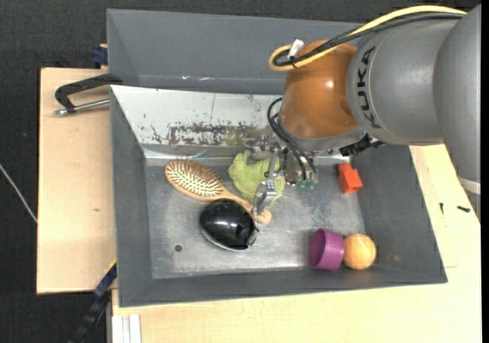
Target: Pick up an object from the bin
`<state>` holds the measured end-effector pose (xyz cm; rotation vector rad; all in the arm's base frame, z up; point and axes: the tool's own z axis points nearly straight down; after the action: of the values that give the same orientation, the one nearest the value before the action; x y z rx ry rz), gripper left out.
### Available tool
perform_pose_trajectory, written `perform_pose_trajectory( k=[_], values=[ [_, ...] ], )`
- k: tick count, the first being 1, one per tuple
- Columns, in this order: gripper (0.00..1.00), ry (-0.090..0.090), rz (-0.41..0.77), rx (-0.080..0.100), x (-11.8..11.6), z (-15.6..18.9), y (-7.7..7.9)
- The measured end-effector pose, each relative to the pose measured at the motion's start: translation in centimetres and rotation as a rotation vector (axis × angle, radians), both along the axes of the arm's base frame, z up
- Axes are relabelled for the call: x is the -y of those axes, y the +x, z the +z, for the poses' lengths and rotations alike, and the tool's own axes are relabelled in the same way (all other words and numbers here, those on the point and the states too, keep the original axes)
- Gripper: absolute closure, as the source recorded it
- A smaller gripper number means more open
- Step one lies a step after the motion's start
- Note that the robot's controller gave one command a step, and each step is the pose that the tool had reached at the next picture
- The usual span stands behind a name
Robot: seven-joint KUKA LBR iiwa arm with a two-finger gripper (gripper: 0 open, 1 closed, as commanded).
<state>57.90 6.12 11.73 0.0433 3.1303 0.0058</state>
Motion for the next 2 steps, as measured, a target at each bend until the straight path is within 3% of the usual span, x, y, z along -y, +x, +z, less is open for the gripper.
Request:
perform_pose_trajectory(
  k=[1,2],
  values=[
    [0.0,0.002,0.126,0.015,-0.3,-3.1,0.8],
    [0.0,-0.002,0.096,0.017,-1.4,-3.8,1.2]
  ],
)
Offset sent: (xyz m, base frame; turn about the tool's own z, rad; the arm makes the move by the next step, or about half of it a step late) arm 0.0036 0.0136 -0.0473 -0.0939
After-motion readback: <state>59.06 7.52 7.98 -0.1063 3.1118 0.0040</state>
